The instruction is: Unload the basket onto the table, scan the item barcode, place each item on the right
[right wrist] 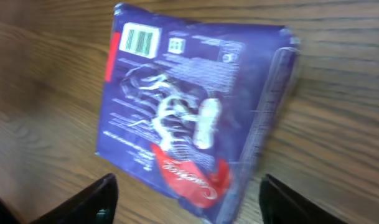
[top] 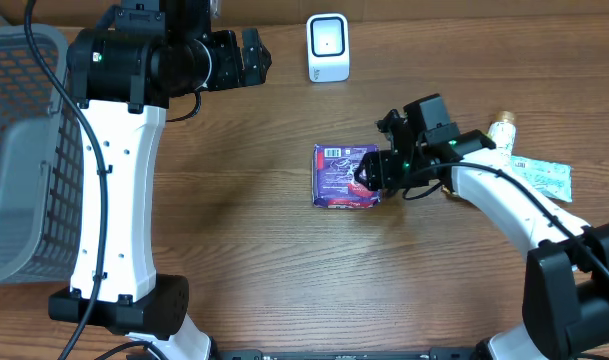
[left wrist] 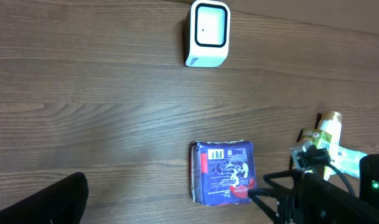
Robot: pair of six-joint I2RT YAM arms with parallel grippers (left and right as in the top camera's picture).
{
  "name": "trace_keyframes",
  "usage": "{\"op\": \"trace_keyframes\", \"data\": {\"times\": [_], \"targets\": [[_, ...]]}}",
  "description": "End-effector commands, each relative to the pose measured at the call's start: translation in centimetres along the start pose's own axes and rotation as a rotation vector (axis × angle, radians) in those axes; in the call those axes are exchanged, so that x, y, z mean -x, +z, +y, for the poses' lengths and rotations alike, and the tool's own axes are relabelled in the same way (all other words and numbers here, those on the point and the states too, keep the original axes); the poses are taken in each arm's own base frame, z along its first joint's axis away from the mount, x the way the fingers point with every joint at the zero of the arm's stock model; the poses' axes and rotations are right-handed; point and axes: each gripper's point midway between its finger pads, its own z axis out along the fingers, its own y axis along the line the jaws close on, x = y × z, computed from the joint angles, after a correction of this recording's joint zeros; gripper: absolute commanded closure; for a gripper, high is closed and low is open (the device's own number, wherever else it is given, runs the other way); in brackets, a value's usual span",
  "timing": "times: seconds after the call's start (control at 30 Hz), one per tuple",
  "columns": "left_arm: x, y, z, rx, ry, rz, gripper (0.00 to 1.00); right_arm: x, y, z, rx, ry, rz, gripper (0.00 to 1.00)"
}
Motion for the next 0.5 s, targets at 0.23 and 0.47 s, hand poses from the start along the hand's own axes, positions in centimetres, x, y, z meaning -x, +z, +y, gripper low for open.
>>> {"op": "trace_keyframes", "data": {"times": [0.23, 0.47], "targets": [[-0.1, 0.3, -0.2, -0.004, 0.017, 0.005, 0.00, 1.0, -0.4, -1.7, 0.126, 0.051, 0.001, 0.02], [-0.1, 0.3, -0.2, -0.004, 0.016, 0.005, 0.01, -0.6, 3.8, -2.4, 0.221, 0.108, 0.102, 0.00]]}}
